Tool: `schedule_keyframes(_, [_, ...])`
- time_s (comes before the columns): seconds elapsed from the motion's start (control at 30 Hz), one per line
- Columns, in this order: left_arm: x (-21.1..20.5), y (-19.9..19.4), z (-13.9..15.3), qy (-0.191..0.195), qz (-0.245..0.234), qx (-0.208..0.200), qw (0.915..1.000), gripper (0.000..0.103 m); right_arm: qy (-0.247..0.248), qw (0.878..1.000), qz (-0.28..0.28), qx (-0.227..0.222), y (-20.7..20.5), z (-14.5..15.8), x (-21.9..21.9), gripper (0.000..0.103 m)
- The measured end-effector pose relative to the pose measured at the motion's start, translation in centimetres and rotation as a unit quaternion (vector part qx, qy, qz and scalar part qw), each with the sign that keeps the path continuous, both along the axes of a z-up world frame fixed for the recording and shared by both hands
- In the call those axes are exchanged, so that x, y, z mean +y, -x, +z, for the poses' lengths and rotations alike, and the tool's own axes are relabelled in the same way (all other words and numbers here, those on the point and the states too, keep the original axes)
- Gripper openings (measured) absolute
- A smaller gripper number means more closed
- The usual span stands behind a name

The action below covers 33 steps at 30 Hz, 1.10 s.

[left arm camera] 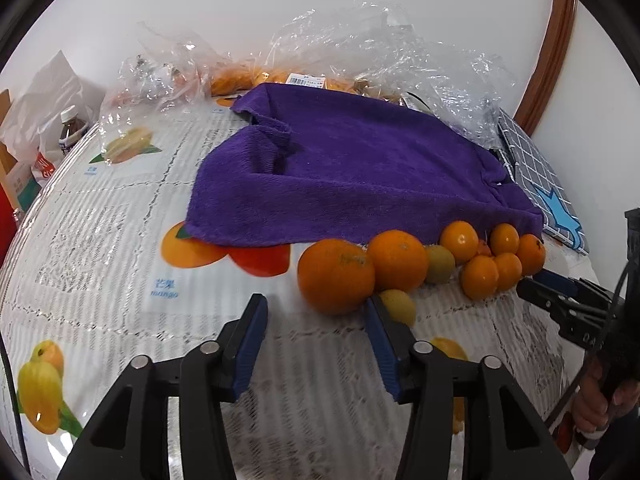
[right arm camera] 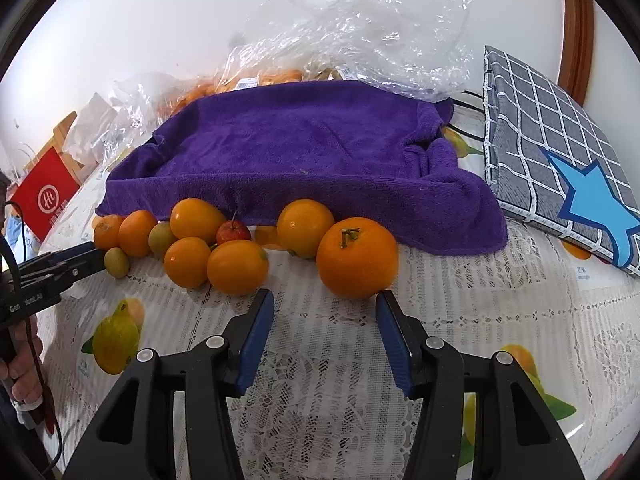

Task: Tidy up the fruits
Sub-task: 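Lower the left tool onto a large orange while the right tool grasps another orange, then lift the held orange with the left tool while the right tool carries its orange over the towel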

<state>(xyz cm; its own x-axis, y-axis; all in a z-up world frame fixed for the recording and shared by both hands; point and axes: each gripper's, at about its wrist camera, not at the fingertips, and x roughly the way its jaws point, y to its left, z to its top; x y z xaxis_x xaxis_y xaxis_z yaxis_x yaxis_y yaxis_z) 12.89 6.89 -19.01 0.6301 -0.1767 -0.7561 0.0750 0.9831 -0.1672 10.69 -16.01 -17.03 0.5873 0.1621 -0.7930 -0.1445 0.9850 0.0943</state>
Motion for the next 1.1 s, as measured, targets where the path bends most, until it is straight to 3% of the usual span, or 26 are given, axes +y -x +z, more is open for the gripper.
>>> schedule_keyframes(0.23, [-0.4,-0.9,-0.1,0.001,0.016,-0.002,0.9999,0.053,0.013,1.000,0.004,-0.001,-0.7,-0.1,0.3,0.061])
schedule_keyframes(0.27, [-0.4,-0.9,-0.2,-0.001,0.016,-0.004,0.9999,0.052,0.012,1.000,0.003,-0.001,-0.7,-0.1,0.2,0.061])
schedule_keyframes(0.3, [-0.5,-0.8,-0.1,0.001,0.013,-0.006,0.9999,0.045,0.011,1.000,0.001,-0.001,-0.9,-0.1,0.1,0.061])
schedule_keyframes(0.37, [-0.4,-0.6,-0.1,0.010,0.003,-0.007,0.9999,0.039,0.006,1.000,-0.002,-0.004,-0.9,-0.1,-0.1,0.058])
schedule_keyframes(0.53, [0.0,-0.3,0.0,0.019,-0.001,-0.004,0.9998,0.038,-0.003,1.000,-0.015,-0.006,-0.8,0.0,-1.1,0.042])
schedule_keyframes(0.6, [0.1,-0.2,0.0,0.021,0.001,0.000,0.9998,0.038,-0.007,1.000,-0.017,-0.006,-0.7,0.0,-1.3,0.040])
schedule_keyframes(0.8, [0.2,0.0,0.0,0.026,0.008,0.006,0.9996,0.038,0.000,1.000,-0.012,-0.008,-0.3,0.0,-1.7,0.041])
schedule_keyframes(0.87, [0.1,-0.2,0.0,0.027,0.012,0.008,0.9995,0.038,0.001,1.000,-0.011,-0.007,-0.3,0.0,-2.0,0.043])
schedule_keyframes(0.93, [0.0,-0.3,0.0,0.029,0.014,0.009,0.9994,0.039,-0.003,1.000,-0.010,-0.007,-0.8,0.0,-2.2,0.051])
schedule_keyframes(1.1, [-0.4,-0.9,0.0,0.025,0.022,0.010,0.9994,0.039,-0.002,1.000,-0.004,-0.004,-2.5,-0.1,-2.1,0.053])
